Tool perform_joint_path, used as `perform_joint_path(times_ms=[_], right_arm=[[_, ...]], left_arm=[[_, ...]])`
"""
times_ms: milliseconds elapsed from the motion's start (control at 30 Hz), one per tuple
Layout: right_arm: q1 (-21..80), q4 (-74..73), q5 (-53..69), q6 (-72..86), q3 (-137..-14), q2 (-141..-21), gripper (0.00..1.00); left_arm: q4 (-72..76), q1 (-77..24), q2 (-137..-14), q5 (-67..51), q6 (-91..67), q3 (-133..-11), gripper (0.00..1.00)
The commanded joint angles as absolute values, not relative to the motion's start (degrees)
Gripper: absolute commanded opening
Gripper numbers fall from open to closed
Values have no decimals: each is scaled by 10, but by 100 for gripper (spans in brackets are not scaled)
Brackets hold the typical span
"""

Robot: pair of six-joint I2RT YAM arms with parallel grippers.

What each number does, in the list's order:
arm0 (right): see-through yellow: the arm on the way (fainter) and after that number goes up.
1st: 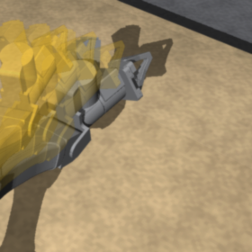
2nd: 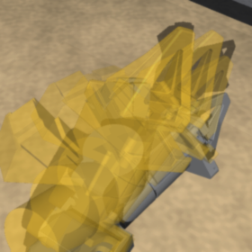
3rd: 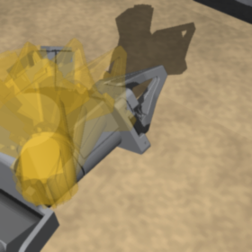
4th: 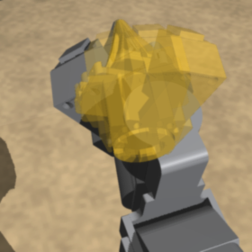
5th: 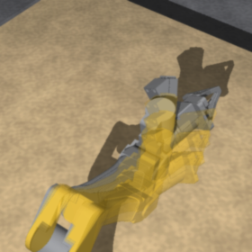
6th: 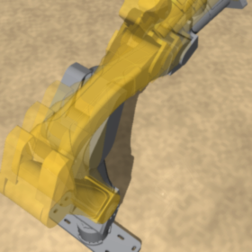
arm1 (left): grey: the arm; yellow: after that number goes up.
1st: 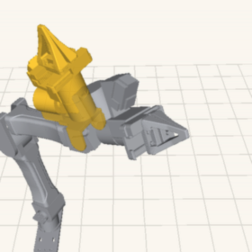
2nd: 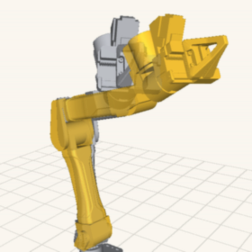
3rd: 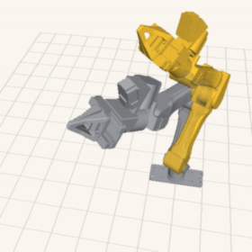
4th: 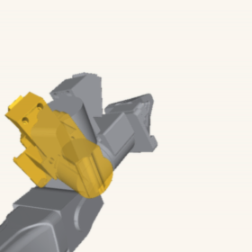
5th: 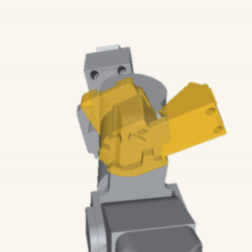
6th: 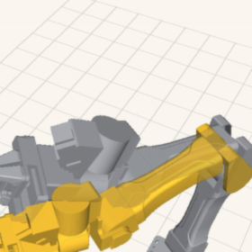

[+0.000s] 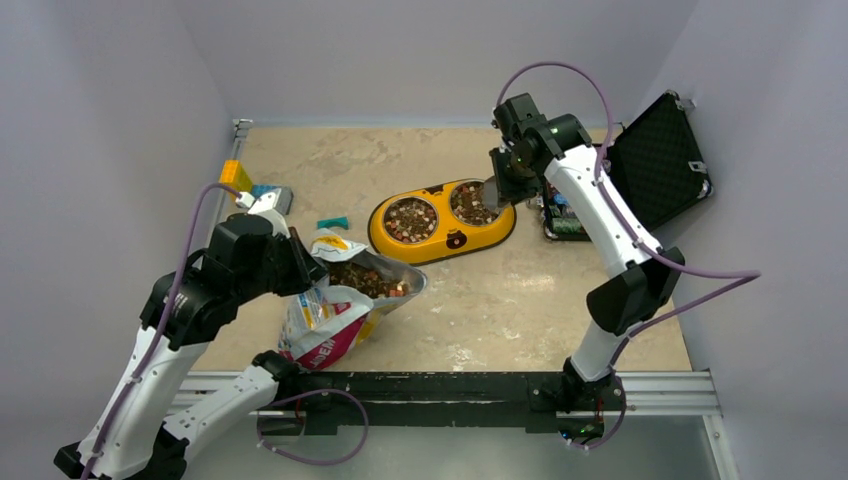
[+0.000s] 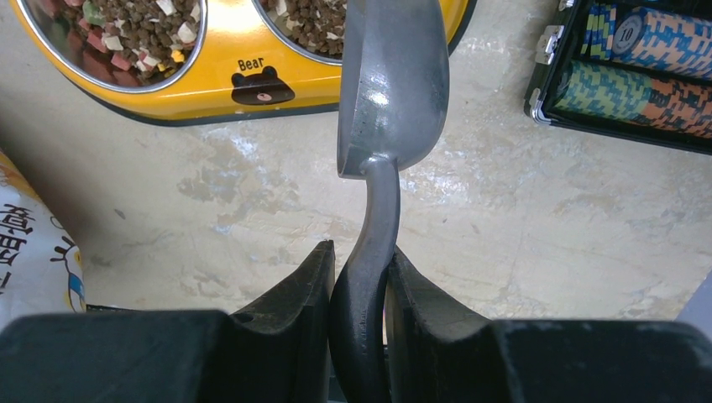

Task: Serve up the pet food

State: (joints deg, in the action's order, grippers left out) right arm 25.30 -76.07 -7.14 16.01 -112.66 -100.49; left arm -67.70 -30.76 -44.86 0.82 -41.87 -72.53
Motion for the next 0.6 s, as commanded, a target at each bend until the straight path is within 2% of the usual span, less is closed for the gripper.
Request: perform_joint_path(times_ms=[0,133,267,400,567], right_arm=[[258,-678,-87,166,-1075,-936,0],[256,-674,-78,176,-1048,-930,0],[255,-595,-45,193,-983,-863,0],[254,-594,-9,212,-962,-834,0],[254,-571,19,280,-857,-733,0]], left_arm=[[-676,-305,-423,-8,-446,-711,0],[-677,-305,-413,-11,-451,-704,0],[-686,-304,-406,-6,-445,-705,0],[-677,-305,-408,-19,-445,-702,0],[-678,-305,-410,-7,-421,-719,0]])
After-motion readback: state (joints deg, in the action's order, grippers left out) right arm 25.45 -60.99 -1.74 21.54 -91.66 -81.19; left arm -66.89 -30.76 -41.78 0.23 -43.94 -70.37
